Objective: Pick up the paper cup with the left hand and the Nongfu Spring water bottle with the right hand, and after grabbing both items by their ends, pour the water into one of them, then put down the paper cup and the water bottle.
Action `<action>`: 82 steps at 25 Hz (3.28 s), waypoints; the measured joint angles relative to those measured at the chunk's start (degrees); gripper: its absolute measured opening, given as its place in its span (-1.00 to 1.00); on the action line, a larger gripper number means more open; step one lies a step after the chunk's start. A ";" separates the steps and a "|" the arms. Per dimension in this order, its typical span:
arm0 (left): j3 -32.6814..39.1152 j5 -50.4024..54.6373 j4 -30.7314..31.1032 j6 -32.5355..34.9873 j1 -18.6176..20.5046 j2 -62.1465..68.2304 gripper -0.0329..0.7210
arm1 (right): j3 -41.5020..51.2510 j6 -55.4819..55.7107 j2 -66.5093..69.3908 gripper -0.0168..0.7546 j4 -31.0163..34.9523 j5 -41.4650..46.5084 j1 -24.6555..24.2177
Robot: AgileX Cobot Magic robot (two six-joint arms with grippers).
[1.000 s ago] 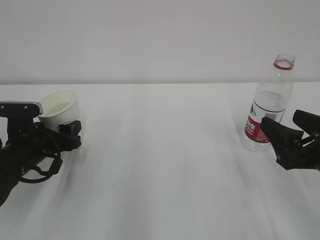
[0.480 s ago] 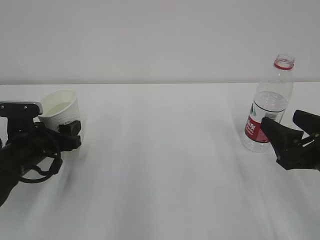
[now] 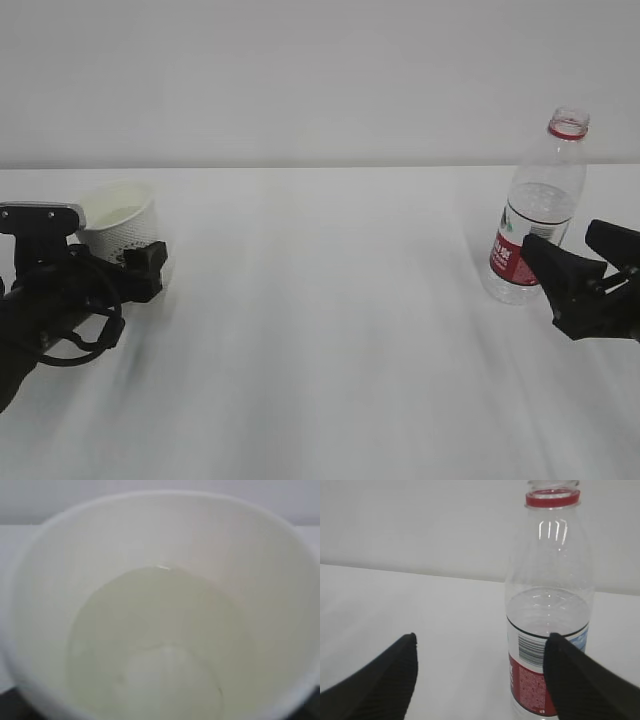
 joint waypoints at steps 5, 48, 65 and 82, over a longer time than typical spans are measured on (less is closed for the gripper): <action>-0.10 -1.41 0.00 0.00 0.00 0.00 0.85 | 0.00 0.00 0.00 0.57 0.00 0.00 0.00; 2.06 -3.32 9.38 -5.08 0.00 -0.10 0.86 | 0.00 0.00 0.00 0.57 0.00 0.00 0.00; 2.18 -3.11 8.51 -1.45 0.00 -0.10 0.78 | 0.00 0.00 0.00 0.57 0.00 0.00 0.00; 2.27 -2.91 8.24 -1.31 0.00 -0.10 0.90 | 0.00 0.00 0.00 0.57 0.00 0.00 0.00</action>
